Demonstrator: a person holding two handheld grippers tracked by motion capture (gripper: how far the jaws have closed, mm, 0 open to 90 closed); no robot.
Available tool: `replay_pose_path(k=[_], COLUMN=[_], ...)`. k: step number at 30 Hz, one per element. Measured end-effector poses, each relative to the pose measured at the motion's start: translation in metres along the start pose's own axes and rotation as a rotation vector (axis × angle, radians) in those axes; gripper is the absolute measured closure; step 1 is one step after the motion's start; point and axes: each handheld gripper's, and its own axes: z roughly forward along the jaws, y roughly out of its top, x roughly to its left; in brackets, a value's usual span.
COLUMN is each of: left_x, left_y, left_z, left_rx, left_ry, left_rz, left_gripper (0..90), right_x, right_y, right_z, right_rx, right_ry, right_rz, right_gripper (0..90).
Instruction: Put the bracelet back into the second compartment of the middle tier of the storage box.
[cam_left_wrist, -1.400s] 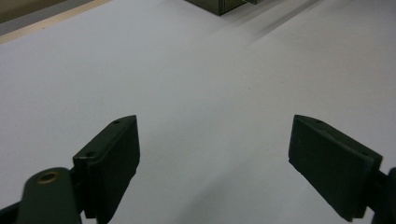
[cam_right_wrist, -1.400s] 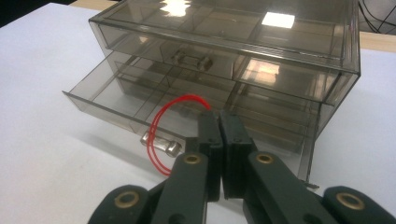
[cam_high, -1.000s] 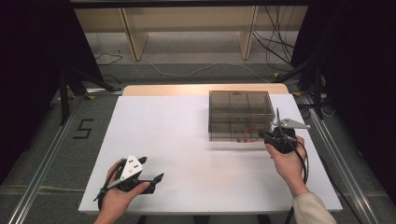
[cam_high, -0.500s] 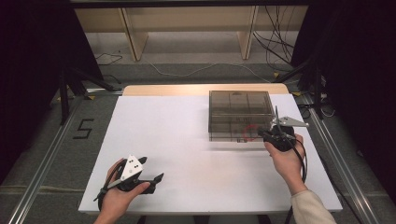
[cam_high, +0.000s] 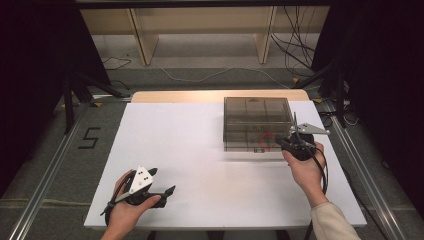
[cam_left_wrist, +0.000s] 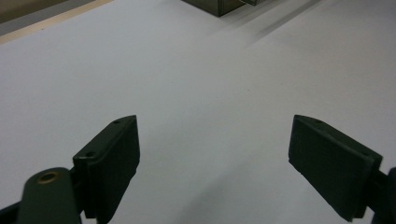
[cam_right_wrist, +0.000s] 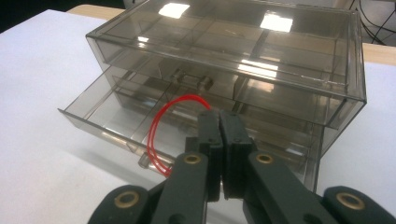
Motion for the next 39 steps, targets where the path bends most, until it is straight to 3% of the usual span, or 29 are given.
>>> replay_pose_path(k=[39], left_x=[0.0], left_y=[0.0], left_z=[-0.001], left_rx=[-0.002], left_ry=[0.003], left_rz=[0.003], left_gripper=[16.5], right_x=[0.0], right_y=[0.007], right_z=[0.014], right_rx=[0.003], right_ry=[0.0], right_rz=[-0.011], right_gripper=[88.8])
